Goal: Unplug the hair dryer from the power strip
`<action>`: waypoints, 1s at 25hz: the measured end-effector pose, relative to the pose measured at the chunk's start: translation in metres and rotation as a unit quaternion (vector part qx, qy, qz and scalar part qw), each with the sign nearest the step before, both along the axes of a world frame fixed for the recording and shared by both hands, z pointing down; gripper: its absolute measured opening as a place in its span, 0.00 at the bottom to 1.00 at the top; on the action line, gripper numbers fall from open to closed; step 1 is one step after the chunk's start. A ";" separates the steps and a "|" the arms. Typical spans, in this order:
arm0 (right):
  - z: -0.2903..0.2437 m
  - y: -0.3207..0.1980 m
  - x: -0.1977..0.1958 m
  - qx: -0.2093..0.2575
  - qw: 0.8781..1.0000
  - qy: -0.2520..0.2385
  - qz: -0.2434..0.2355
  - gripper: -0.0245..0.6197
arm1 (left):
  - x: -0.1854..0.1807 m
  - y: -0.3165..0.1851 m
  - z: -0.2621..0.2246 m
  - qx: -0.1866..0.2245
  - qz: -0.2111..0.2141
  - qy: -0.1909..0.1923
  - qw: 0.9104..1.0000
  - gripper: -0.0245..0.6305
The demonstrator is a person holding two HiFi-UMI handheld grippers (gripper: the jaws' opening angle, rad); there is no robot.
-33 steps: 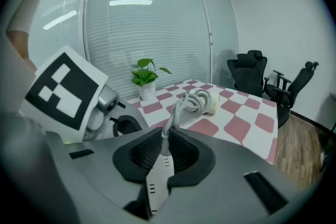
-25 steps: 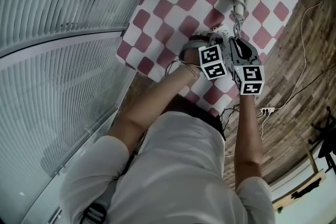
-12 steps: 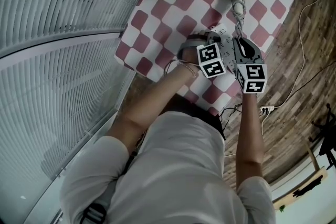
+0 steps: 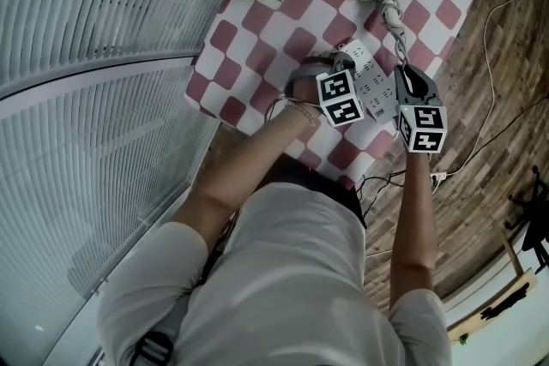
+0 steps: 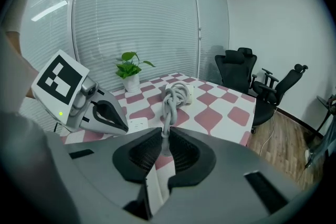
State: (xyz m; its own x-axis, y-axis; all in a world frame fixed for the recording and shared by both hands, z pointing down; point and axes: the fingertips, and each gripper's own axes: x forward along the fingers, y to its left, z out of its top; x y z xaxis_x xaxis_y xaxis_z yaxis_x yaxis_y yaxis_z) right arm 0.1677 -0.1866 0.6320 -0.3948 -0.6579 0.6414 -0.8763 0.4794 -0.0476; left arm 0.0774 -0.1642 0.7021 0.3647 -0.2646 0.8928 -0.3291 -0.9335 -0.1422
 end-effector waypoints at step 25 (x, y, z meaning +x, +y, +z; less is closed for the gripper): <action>0.024 -0.001 0.045 -0.019 0.999 0.038 0.018 0.14 | 0.002 0.001 -0.002 -0.005 0.007 -0.009 1.000 0.08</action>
State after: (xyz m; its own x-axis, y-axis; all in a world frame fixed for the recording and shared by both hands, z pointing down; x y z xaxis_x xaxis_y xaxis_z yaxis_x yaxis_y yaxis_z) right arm 0.2127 -0.1871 0.6557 -0.3206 -0.6450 0.6936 -0.8944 0.4472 0.0024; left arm 0.0790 -0.1636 0.7003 0.3530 -0.2502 0.9015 -0.3134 -0.9395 -0.1380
